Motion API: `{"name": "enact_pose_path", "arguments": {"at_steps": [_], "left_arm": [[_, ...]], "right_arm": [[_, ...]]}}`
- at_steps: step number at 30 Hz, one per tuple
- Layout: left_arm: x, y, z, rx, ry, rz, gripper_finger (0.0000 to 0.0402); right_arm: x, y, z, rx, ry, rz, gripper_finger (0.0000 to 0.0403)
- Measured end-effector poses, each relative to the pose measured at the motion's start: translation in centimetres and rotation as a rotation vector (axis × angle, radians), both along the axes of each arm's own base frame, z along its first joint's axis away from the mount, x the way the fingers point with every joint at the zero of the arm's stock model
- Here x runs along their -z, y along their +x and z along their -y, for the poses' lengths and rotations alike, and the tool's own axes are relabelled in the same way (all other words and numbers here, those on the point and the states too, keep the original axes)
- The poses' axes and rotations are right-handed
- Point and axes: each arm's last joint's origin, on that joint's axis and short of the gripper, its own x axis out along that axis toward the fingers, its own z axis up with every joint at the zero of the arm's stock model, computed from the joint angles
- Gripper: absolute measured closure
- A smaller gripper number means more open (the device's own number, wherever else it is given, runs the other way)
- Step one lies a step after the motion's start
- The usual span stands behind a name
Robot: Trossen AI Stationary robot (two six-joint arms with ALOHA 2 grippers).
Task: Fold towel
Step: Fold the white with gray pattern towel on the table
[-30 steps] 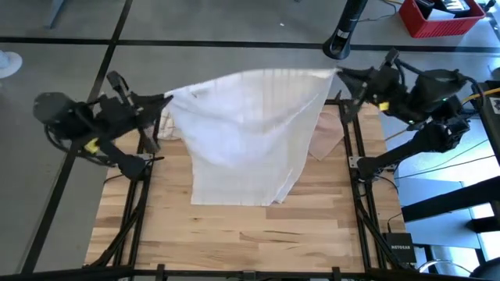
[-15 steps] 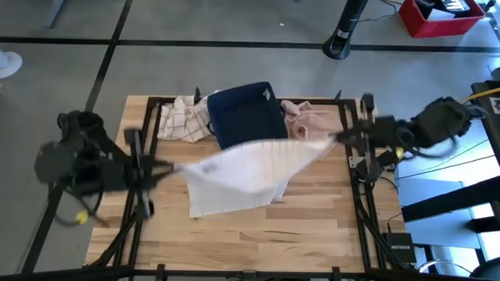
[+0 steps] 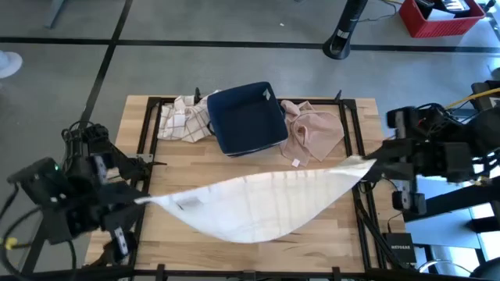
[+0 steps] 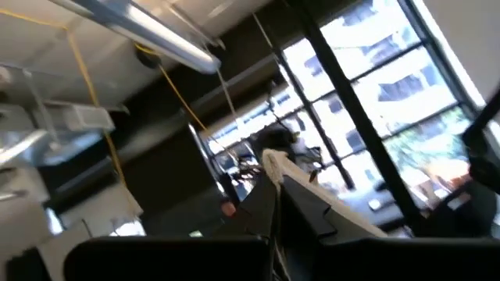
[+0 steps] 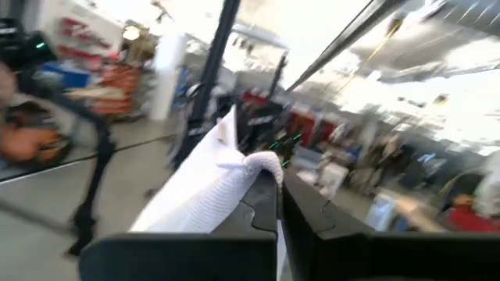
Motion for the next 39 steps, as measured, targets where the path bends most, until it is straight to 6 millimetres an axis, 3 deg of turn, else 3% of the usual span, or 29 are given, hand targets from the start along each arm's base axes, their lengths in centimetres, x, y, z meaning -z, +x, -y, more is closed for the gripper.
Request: {"name": "enact_pose_path", "arguments": {"at_steps": [4, 9, 17, 25, 31, 39], "left_arm": [[-1.3, -1.0, -1.9, -0.07, -0.011, 0.073, 0.0396], [-2.7, -2.1, -4.9, -0.15, -0.026, 0.106, 0.0396], [-3.6, -2.9, -9.5, -0.287, -0.131, 0.027, 0.0396], [-2.4, -1.4, -10.3, -0.385, -0.095, 0.0, 0.0396], [-0.9, -0.3, -10.3, -0.429, -0.074, -0.038, 0.0396], [-1.0, -1.2, -11.2, -0.405, -0.151, -0.002, 0.0396]], "right_arm": [[-1.1, -0.6, 0.8, 0.148, 0.04, 0.047, 0.0397], [-1.5, -1.2, 2.4, 0.377, 0.038, -0.021, 0.0396], [0.6, -0.9, 5.2, 0.646, -0.022, -0.199, 0.0396], [5.5, -0.9, 8.8, 0.722, 0.035, -0.41, 0.0396], [8.2, -0.4, 9.5, 0.817, 0.025, -0.531, 0.0396], [8.7, 0.2, 9.2, 0.789, 0.021, -0.547, 0.0395]]}}
